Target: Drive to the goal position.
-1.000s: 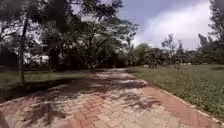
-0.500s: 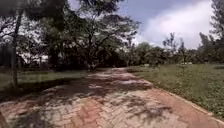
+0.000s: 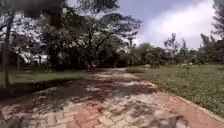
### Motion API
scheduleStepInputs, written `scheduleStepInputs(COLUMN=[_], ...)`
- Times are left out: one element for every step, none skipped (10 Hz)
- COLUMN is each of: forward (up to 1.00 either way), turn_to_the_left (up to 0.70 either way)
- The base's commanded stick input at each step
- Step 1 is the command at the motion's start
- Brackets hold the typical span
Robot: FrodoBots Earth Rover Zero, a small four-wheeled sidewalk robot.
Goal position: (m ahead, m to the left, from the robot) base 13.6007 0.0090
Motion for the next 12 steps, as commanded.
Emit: scheduleStepInputs(forward=[0.7,0.7,0.7,0.7,0.7,0.7,0.7,0.7,0.7,0.7,0.7,0.7], turn_to_the_left=[-0.35,-0.35,-0.26,-0.07,-0.1,-0.27,-0.34,-0.35,-0.35,-0.35,-0.2,-0.02])
